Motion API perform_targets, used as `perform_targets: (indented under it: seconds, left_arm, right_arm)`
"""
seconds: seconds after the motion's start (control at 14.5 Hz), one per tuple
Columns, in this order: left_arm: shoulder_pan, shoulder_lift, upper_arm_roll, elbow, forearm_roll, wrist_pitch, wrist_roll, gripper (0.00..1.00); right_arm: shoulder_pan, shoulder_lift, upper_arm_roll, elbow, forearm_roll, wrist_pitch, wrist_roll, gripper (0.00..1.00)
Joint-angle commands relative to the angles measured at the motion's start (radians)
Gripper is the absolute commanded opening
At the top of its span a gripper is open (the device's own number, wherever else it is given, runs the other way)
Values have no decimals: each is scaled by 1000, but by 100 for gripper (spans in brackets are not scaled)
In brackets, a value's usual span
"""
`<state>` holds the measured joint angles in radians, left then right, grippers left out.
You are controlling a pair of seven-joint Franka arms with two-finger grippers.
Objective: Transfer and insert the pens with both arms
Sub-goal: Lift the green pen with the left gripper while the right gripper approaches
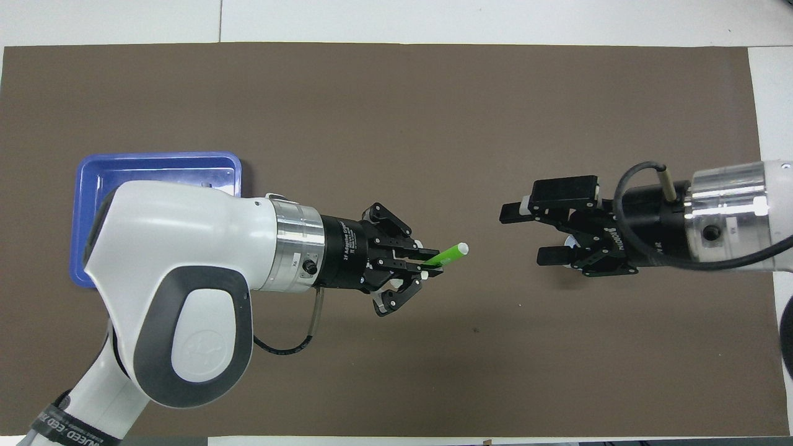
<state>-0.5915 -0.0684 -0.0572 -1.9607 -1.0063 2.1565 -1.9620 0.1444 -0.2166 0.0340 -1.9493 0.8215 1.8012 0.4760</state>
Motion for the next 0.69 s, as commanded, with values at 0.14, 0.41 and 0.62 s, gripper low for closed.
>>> perform_targets:
  seconds: [0.14, 0.41, 0.62]
  left_arm:
    - [-34, -33, 16, -44, -26, 51, -24, 0]
    - [-34, -33, 16, -44, -26, 51, -23, 0]
    - [-34, -33, 14, -44, -26, 52, -20, 0]
  right_arm:
    - [92, -26, 1, -31, -88, 85, -5, 100]
    - [139, -26, 1, -39, -140, 150, -10, 95]
    - [145, -26, 1, -40, -168, 159, -30, 79]
